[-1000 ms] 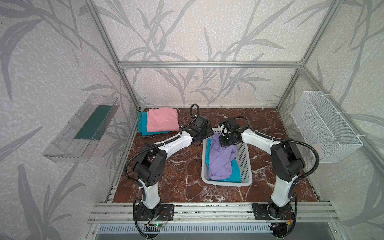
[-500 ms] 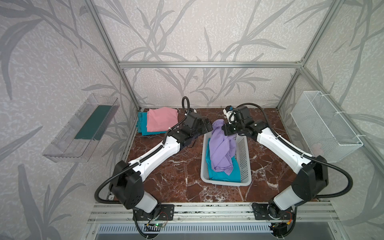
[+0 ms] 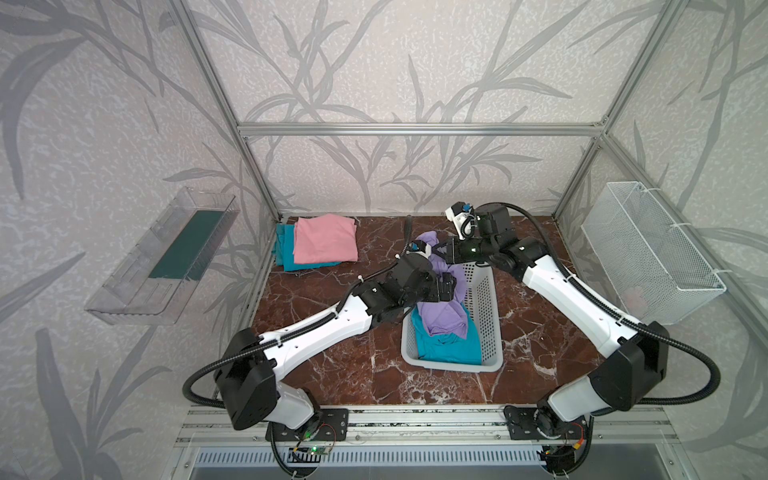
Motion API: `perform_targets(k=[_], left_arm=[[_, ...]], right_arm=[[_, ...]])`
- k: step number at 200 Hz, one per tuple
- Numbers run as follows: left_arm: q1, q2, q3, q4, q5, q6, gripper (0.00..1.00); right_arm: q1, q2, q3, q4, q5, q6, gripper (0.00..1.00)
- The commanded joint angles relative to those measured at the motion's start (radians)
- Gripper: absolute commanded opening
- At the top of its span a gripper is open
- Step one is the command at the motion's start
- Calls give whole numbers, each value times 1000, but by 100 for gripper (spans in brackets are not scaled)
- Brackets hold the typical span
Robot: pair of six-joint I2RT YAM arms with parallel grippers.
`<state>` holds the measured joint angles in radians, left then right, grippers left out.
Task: Fold and stack the t-shirts
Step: 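Lift the lavender t-shirt out with the left gripper while the right reaches the basket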
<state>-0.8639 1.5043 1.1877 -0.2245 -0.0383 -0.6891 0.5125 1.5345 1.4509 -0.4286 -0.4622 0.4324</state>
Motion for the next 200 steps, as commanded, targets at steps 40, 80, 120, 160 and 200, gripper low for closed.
perform_targets(k=[40,80,120,160,200], left_arm=[[2,55,181,-147,-251,65,0],[51,-42,169,-170,-334,89,0],[142,-233,170,-194,-431,199,0],[181,-302,272,-271,-477,307,0],[188,-351,301,-301,-533,350,0]], right_arm=[[0,-104,-48,37,-95,70,0],[-54,-239,-156,-63,114,-29,50],[-51,-318,-220,-250,427,-176,63],[168,-244,-228,-308,550,-229,79],[368,-85,-239,-187,478,-101,86]])
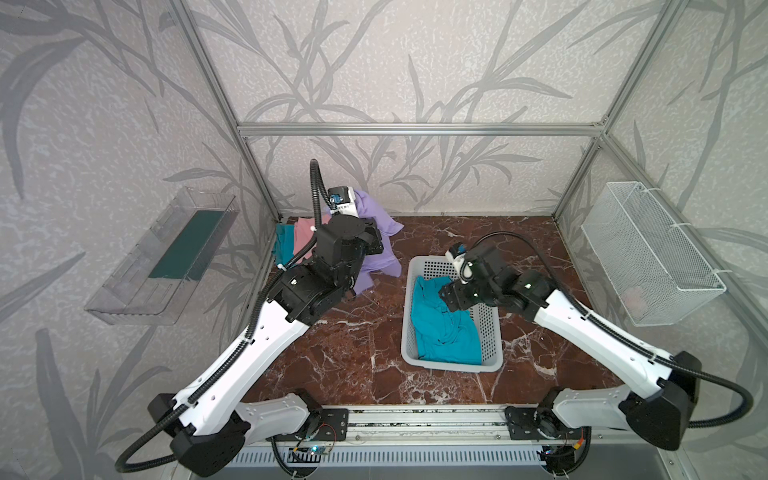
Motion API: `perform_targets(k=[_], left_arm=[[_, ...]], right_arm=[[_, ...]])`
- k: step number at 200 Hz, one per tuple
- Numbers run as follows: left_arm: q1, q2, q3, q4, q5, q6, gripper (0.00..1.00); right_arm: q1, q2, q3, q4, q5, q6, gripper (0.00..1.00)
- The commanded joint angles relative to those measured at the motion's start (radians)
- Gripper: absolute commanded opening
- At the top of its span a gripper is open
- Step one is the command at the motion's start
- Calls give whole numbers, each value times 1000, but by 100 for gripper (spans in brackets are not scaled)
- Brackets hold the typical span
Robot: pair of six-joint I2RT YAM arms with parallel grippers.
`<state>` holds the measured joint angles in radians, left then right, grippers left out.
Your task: Fold and stack the t-shirts
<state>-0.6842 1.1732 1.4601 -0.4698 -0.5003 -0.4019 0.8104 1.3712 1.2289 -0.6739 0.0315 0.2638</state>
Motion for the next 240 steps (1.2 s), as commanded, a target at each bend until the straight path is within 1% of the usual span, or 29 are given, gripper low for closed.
perform_targets(k=[1,30,62,74,90,101,111,120,137,145,162,184,192,211,240], left_arm=[[8,-21,29,-56,-74,64,0],[12,-73,14,-69,-146,102,0],[23,-130,-44,-73,-197,103,0],[26,-145,-63,-77,-206,97,0],[35,-157,-78,-81,-211,92,0],[39,-158,-84,-82,-209,90,0],[41,-155,-85,-81,-205,87,0],[45,-153,-87,-76,-199,87,0],[49,-149,-94,-68,-189,87,0],[51,-145,-99,-65,-183,86,0],[56,-140,-110,-59,-169,82,0],[64,-135,-123,-55,-151,71,0],[67,-133,-127,-52,-142,68,0],[77,-125,-135,-46,-125,62,0],[89,-99,-134,-48,-91,46,0]], right_arm=[[74,87,-17,65,-24,74,87],[115,211,29,156,-69,145,95],[128,379,120,135,-105,204,96],[128,414,132,131,-89,215,96],[128,452,152,111,-38,220,96],[127,472,169,93,-3,209,94],[126,490,190,72,30,181,88],[118,505,218,32,67,165,81],[87,513,249,-23,124,103,60],[64,507,246,-33,142,80,52],[5,495,235,-50,155,24,44],[-91,504,234,-88,190,-61,30],[-125,508,230,-88,195,-91,26],[-214,520,231,-77,196,-154,23],[-366,579,291,-64,214,-184,17]])
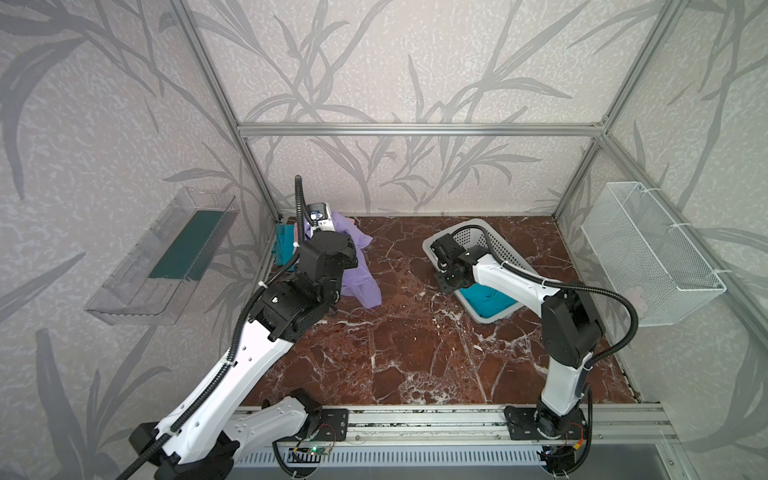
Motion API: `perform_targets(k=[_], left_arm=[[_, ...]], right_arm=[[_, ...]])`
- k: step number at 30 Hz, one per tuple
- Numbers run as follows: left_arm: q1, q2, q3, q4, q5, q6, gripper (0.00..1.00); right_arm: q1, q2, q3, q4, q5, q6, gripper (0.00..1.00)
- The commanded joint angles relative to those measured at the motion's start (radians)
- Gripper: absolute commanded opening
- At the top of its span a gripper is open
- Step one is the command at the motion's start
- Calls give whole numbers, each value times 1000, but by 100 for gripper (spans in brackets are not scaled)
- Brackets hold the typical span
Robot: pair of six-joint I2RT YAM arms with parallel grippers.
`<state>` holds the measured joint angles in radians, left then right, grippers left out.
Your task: Fold and stack the t-shirts
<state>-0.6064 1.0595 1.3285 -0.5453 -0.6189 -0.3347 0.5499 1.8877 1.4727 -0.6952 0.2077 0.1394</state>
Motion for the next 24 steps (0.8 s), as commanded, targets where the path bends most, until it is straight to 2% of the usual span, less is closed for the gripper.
perform_targets(k=[1,6,13,18,24], left_arm=[[11,16,-1,27,30,-21,0],[14,39,3,3,55,-35,0],[26,49,-5,-10,71,-56,0],[33,76,14,-35,86,-70,0],[34,109,29,-69,101,-106,0]], right_arm=[[-106,62,47,-43,38,-59,17],[-267,161,161,-29,45,-90,14],[-392,290,317,11,60,-179,9],[-452,384,447,10,42,-218,8],[-472,515,639,-37,50,-262,7]])
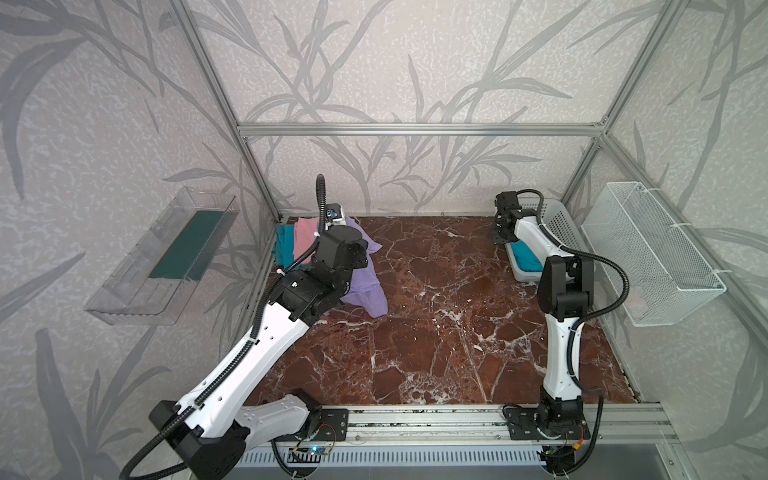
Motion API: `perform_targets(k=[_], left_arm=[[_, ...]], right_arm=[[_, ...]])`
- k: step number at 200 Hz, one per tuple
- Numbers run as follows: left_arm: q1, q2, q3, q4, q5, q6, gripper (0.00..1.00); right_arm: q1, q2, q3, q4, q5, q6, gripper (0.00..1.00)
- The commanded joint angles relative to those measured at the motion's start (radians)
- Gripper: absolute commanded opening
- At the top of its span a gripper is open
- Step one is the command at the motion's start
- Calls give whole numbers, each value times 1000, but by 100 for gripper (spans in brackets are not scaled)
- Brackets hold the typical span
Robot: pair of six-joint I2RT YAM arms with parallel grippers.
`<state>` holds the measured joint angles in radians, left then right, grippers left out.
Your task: Fold and stack the t-shirts
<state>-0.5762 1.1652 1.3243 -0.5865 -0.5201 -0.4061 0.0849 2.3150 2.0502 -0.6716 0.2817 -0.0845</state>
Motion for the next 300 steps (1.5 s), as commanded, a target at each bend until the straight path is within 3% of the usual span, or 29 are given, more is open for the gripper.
perform_targets(k=[1,65,81,106,125,149,161,197,227,265,300], left_arm=[[6,8,32,-30,8,-43,0],[8,80,83,-55,45,-74,0],[7,92,91,-50,58,-78,0],[8,109,100,-41,100,-91,0],[7,125,119,-41,114,-96,0],[8,149,163,-50,146,-98,0],[8,160,173,-50,175,-100,0],[7,182,186,-55,257,-116,0],[4,190,185,-56,312,-138,0],[0,194,177,-49,366,-164,0],[-6,293,319,-68,513,-182,0]], right_arm=[[-11,114,106,-82,-10,-40,7],[-48,254,383,-211,25,-46,10],[-51,247,393,-219,24,-41,19],[-50,186,349,-232,-3,10,40],[-43,89,205,-168,-21,60,58],[-37,-67,-46,-54,-22,152,70],[-37,-191,-233,92,-48,191,76],[-32,-523,-698,496,-117,218,86],[0,-736,-922,593,-181,266,87],[265,-1004,-1133,612,-137,258,85],[502,-1128,-1142,644,-338,261,84]])
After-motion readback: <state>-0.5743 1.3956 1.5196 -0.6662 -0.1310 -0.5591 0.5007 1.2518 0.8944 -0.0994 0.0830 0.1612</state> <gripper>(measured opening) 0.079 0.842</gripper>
